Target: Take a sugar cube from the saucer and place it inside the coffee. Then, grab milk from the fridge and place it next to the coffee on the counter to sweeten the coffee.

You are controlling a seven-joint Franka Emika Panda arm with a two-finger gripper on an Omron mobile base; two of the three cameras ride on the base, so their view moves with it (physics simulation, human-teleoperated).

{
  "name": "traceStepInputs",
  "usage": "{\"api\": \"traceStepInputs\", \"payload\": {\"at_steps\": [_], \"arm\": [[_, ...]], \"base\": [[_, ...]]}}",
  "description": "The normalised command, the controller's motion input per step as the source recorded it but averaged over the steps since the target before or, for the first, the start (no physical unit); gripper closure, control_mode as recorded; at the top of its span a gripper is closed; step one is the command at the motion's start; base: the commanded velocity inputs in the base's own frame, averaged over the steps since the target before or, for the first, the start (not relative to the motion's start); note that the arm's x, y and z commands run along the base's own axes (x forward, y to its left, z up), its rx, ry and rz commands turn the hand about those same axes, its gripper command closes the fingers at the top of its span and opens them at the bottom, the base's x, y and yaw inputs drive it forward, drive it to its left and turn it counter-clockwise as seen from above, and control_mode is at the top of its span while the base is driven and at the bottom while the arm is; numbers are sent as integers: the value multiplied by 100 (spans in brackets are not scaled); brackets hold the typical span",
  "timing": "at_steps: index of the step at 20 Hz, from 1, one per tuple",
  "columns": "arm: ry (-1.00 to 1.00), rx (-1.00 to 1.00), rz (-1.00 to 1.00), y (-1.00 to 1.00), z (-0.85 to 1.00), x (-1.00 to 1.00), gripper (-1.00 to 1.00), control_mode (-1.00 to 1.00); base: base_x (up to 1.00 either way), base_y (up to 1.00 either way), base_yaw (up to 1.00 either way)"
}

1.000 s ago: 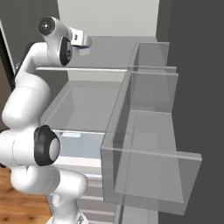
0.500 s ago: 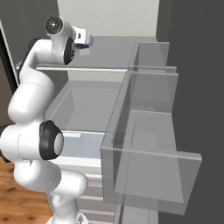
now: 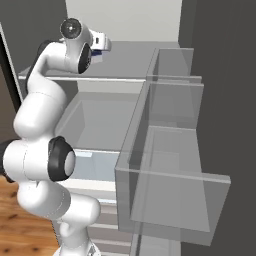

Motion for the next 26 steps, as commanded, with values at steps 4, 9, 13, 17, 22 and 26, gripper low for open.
{"api": "traceStepInputs", "payload": {"at_steps": [4, 9, 13, 17, 22, 26], "arm": [[0, 0, 1, -4, 0, 12, -100, -100], [0, 0, 6, 0, 0, 26, -100, -100], [0, 0, 9, -1, 0, 26, -100, -100], [0, 0, 9, -6, 0, 22, -100, -100], [0, 0, 9, -8, 0, 15, -100, -100], [0, 0, 9, -2, 0, 15, -100, -100]], "base": [[0, 0, 0], [0, 0, 0], [0, 0, 0], [0, 0, 0], [0, 0, 0], [0, 0, 0]]}}
